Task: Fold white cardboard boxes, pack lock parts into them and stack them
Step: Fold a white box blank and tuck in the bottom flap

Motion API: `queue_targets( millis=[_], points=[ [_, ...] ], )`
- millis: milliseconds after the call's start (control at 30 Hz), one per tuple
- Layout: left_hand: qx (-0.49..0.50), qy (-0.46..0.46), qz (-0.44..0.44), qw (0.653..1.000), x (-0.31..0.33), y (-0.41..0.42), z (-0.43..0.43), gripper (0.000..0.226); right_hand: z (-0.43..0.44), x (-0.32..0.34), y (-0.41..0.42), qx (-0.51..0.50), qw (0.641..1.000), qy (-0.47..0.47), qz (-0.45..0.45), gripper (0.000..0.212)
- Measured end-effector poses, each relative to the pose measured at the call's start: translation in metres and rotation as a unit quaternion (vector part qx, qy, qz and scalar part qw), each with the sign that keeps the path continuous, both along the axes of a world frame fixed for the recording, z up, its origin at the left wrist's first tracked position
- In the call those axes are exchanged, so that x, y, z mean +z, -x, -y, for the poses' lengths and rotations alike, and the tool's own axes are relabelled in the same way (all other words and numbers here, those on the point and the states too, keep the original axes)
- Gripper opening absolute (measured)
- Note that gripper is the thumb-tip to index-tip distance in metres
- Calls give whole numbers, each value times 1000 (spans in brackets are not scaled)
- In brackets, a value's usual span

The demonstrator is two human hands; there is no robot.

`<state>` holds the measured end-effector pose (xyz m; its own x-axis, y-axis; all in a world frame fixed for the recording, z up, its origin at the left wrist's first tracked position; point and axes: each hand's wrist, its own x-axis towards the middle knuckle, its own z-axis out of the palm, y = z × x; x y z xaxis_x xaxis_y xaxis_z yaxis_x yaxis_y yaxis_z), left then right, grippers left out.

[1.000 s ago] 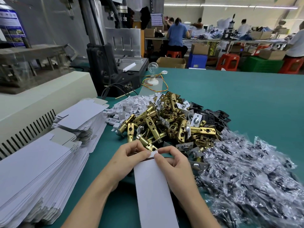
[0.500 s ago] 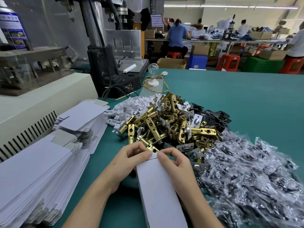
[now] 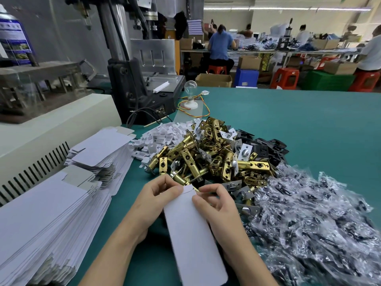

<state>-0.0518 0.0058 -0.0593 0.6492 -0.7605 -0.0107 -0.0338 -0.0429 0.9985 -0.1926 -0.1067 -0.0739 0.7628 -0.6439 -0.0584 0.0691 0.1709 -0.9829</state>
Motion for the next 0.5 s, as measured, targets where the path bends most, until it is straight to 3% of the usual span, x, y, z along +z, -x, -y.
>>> queue_targets(
  millis=[167,500],
  points=[
    [0,2,-14,1000,1,-2,-1,31,4,-1,-1,-12,997,75,12,3],
    [-14,-10,-8,1000,1,-4,-4,19,5,-3,-1,-9,995,95,28,6]
  ],
)
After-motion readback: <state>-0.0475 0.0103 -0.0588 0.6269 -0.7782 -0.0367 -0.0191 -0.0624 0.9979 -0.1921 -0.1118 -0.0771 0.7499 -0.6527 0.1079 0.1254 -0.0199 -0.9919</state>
